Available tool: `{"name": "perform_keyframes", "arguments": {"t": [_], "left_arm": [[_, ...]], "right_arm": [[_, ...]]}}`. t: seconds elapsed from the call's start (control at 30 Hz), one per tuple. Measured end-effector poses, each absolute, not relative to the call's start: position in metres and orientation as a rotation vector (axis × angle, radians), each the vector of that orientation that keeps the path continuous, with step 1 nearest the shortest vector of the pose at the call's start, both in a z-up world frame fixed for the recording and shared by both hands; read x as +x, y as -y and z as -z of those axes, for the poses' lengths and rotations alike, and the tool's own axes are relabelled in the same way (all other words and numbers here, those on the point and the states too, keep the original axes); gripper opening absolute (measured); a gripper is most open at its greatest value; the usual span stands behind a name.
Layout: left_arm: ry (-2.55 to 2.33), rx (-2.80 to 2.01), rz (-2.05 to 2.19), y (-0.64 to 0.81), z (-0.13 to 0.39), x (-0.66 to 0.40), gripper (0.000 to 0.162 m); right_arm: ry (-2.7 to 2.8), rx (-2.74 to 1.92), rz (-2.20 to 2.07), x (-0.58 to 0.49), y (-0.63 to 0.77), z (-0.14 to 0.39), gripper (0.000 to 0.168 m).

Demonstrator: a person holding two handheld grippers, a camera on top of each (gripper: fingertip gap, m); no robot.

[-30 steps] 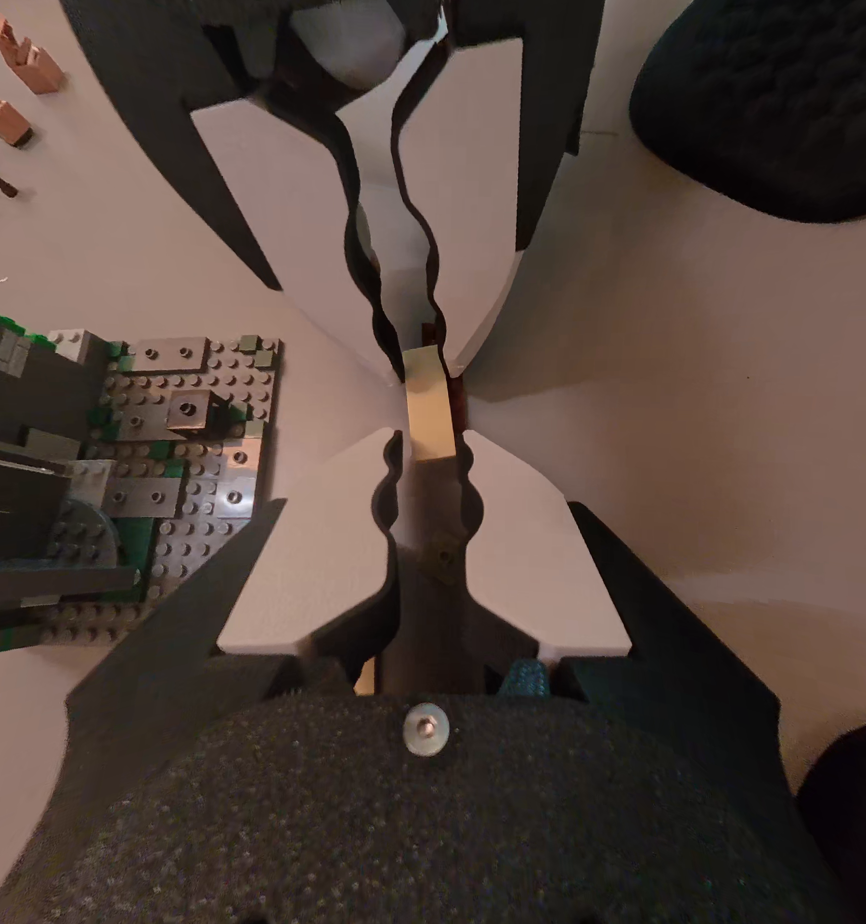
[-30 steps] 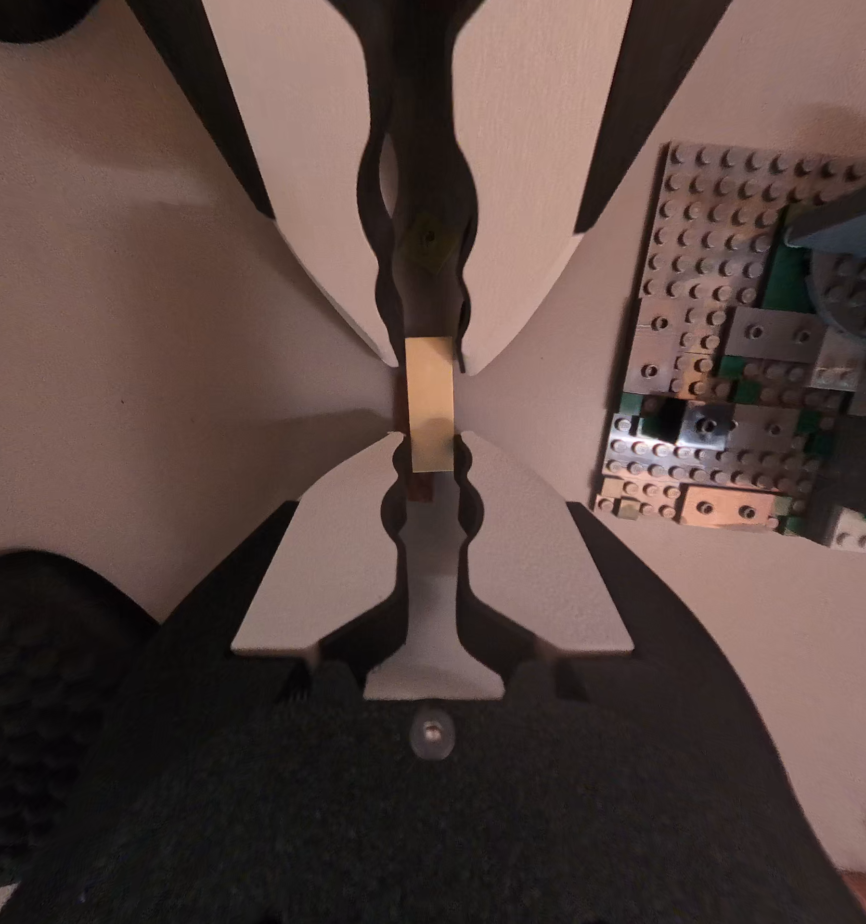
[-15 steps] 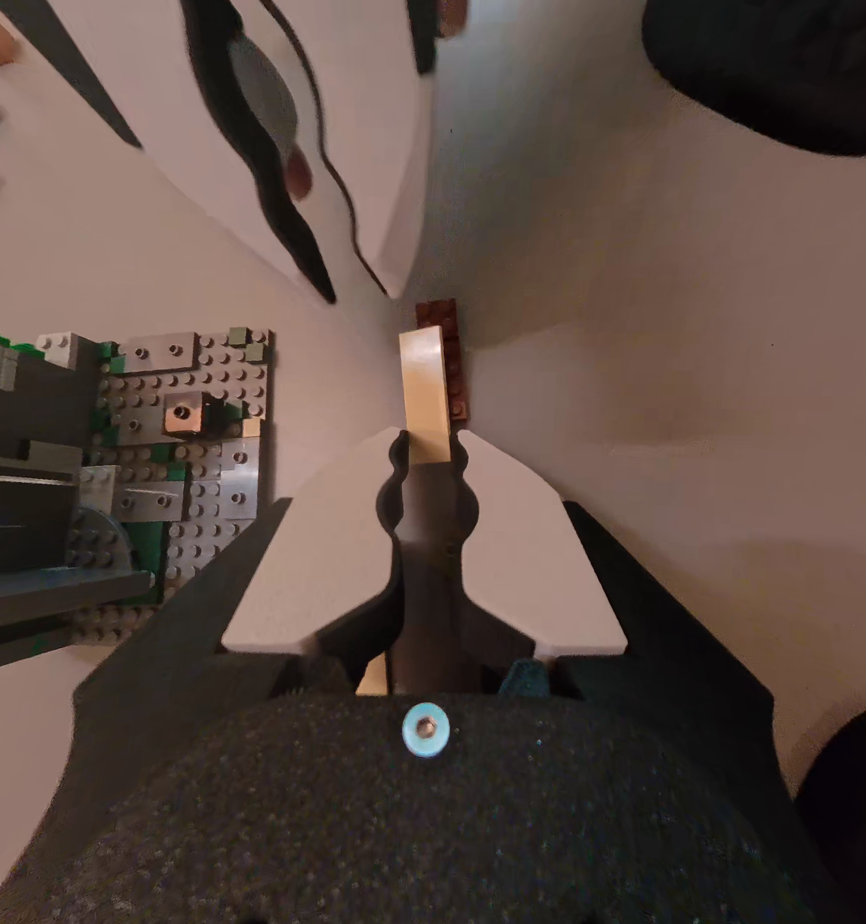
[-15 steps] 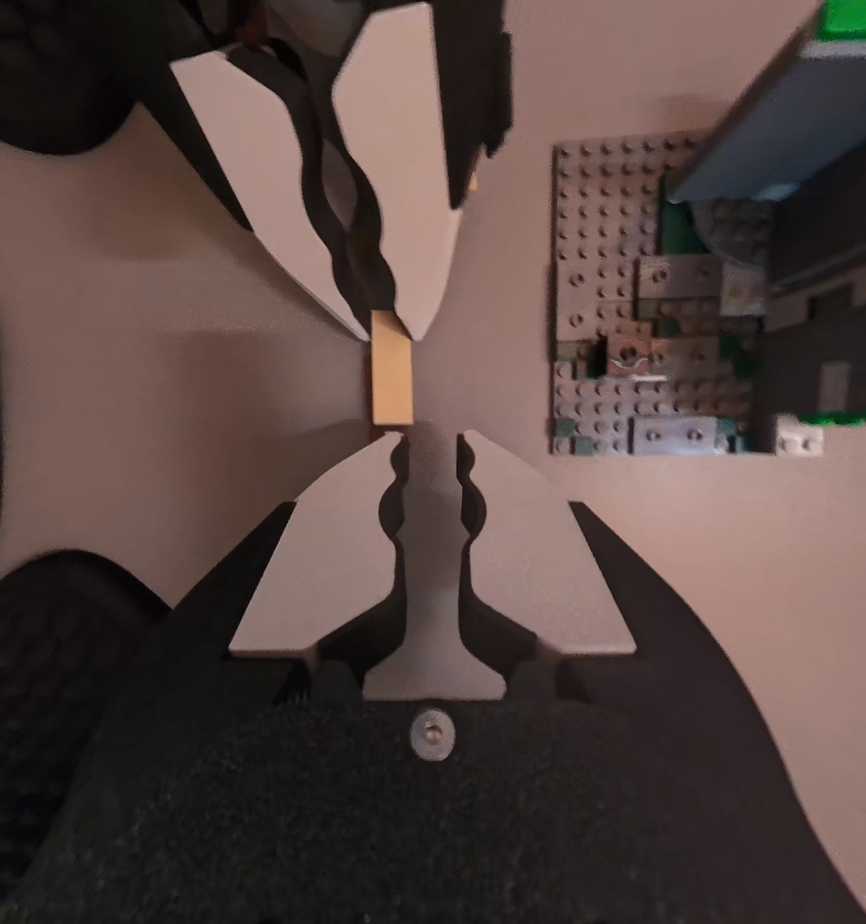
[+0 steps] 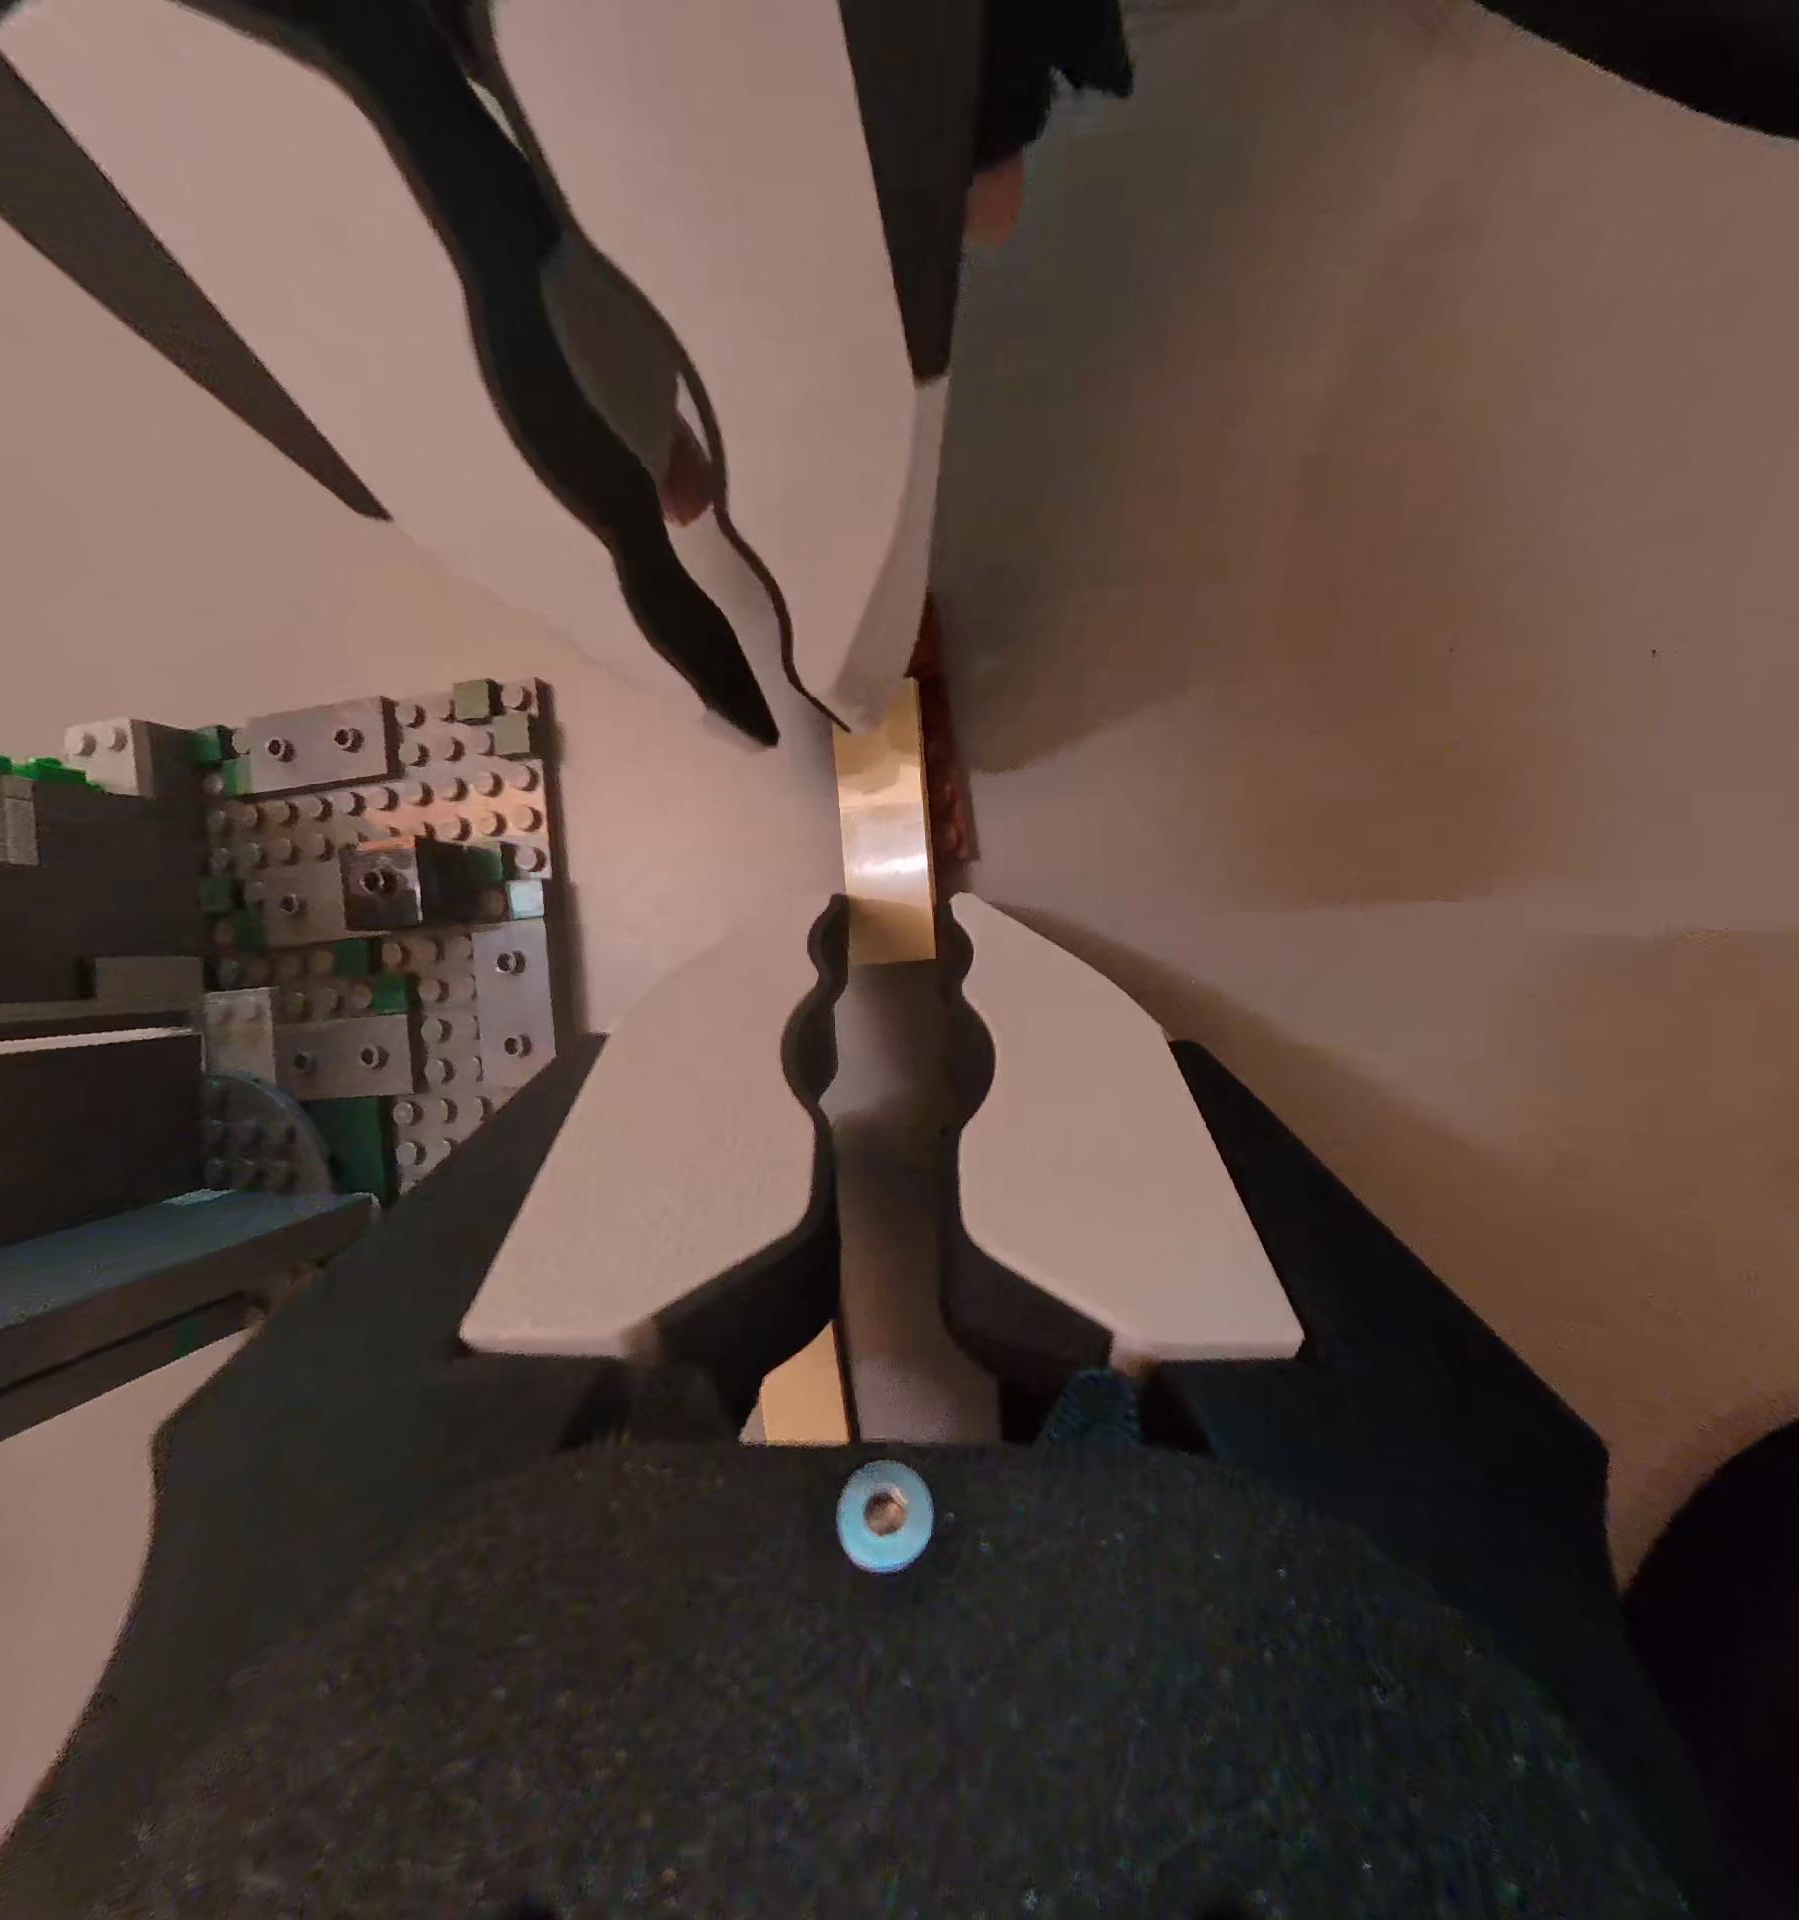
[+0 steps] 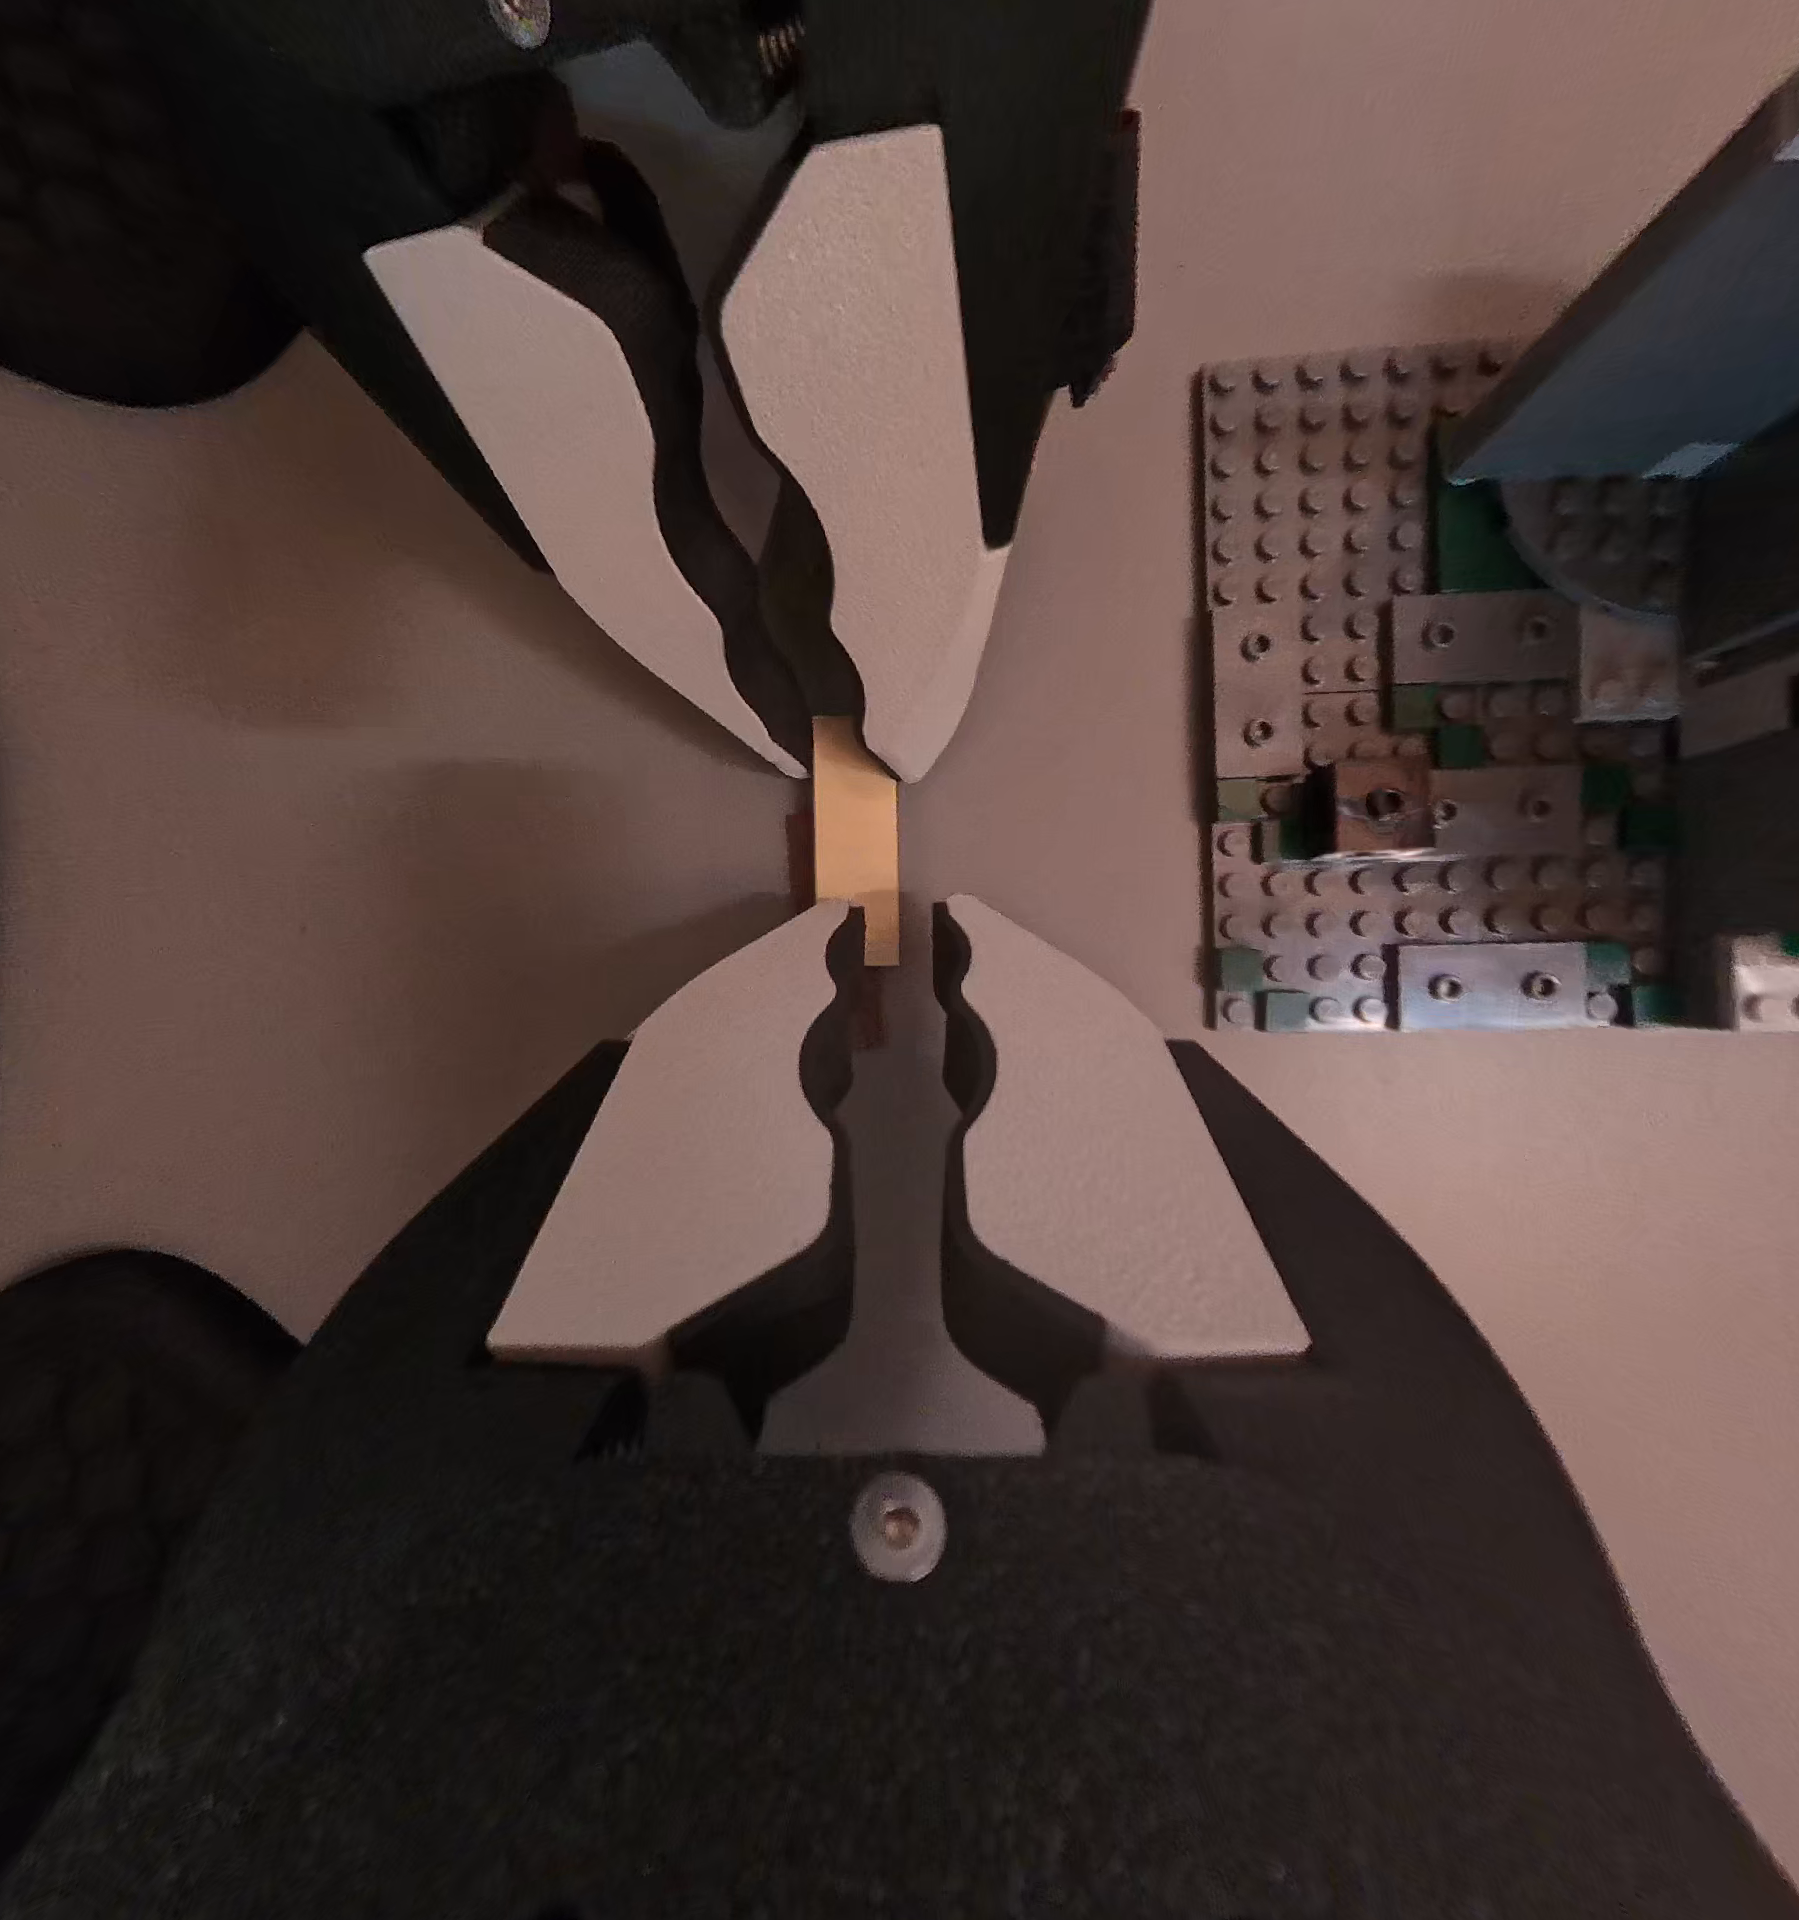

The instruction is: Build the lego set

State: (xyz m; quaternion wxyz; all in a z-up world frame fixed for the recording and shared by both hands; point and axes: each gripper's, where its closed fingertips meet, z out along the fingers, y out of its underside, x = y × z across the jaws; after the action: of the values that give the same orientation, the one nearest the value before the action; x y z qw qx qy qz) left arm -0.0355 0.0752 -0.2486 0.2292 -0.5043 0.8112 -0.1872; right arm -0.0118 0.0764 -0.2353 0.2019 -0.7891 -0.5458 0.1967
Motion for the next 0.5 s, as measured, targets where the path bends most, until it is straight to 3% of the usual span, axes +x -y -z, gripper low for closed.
{"name": "perform_keyframes", "arguments": {"t": [0.5], "left_arm": [[-2.217,-1.445,0.455,-0.0753,0.2489,-0.0343,0.016]], "right_arm": [[1.642,-2.171,-0.438,-0.0123,-0.0765,0.2434,0.005]]}}
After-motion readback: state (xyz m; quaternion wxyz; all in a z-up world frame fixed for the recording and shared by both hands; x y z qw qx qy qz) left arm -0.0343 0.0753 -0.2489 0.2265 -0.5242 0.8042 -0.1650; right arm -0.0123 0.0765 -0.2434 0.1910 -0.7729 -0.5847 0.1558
